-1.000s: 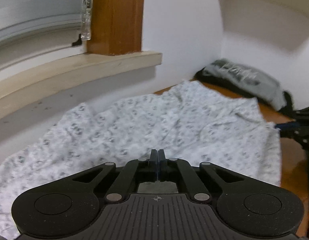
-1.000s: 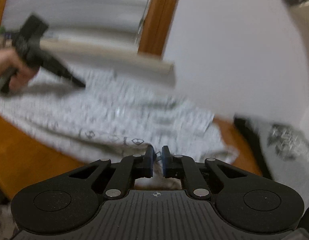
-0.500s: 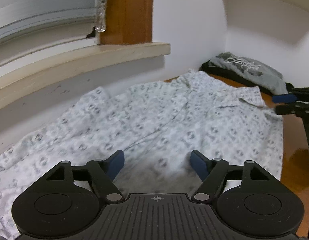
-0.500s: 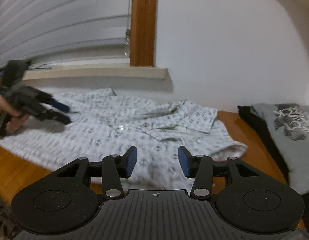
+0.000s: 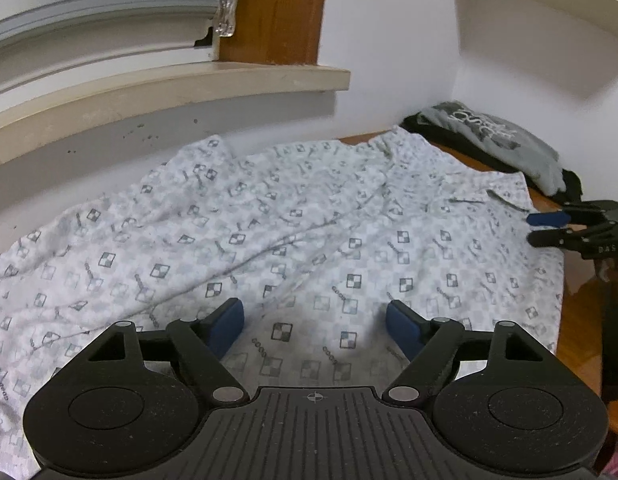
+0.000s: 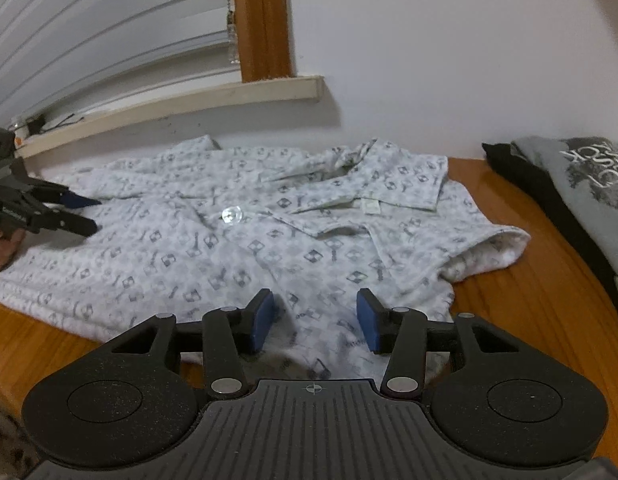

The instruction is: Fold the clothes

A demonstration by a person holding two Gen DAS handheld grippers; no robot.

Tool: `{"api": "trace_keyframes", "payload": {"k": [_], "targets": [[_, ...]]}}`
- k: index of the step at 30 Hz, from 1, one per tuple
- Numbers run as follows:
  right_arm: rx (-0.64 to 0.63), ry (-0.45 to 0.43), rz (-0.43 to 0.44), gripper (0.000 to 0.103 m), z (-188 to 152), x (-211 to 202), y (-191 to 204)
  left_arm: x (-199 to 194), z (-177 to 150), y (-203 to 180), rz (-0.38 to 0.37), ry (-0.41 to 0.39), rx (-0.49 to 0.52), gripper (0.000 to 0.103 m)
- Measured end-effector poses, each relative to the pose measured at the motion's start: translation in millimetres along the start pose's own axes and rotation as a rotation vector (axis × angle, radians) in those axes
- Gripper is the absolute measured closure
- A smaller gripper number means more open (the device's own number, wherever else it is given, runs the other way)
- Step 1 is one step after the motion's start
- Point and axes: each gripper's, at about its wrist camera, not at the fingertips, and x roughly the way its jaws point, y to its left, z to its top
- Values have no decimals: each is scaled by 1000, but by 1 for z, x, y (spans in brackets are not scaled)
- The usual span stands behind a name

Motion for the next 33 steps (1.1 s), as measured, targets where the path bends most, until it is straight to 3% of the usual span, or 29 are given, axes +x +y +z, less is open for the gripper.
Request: {"api": "trace_keyframes", "payload": {"k": [4, 11, 15, 17, 20, 22, 23, 25, 26, 27, 31, 33], "targets": [[-16, -7, 10, 57, -15, -23, 1, -10, -10, -15, -17, 8, 12, 12], [45, -8, 28, 57, -21, -44, -3, -12, -13, -18, -8, 11, 15, 11], [94, -28, -58, 57, -10, -50, -20, -11, -13, -18, -6, 19, 20, 1], [98, -13, -107, 57, -3, -47, -29, -10, -14, -19, -3, 24, 27, 1], [99, 25, -102, 57, 9, -32, -40, -10, -14, -18, -5, 23, 26, 1], [98, 38, -96, 66, 19, -20, -46, -11, -15, -18, -9, 22, 21, 1], [101, 43, -91, 81, 25, -15, -50, -11, -15, -18, -10, 21, 20, 1], [140, 32, -74, 85, 37, -6, -60, -12, -15, -18, -9, 22, 21, 1], [175, 13, -76, 95, 43, -2, -66, -12, -15, -18, -8, 23, 22, 1], [222, -8, -94, 98, 49, 4, -77, -12, -15, -19, -7, 23, 24, 1], [417, -36, -149, 92, 55, 20, -112, -13, -15, -19, -9, 24, 23, 1], [397, -46, -156, 90, 54, 18, -110, -12, -14, -19, -10, 24, 23, 1]]}}
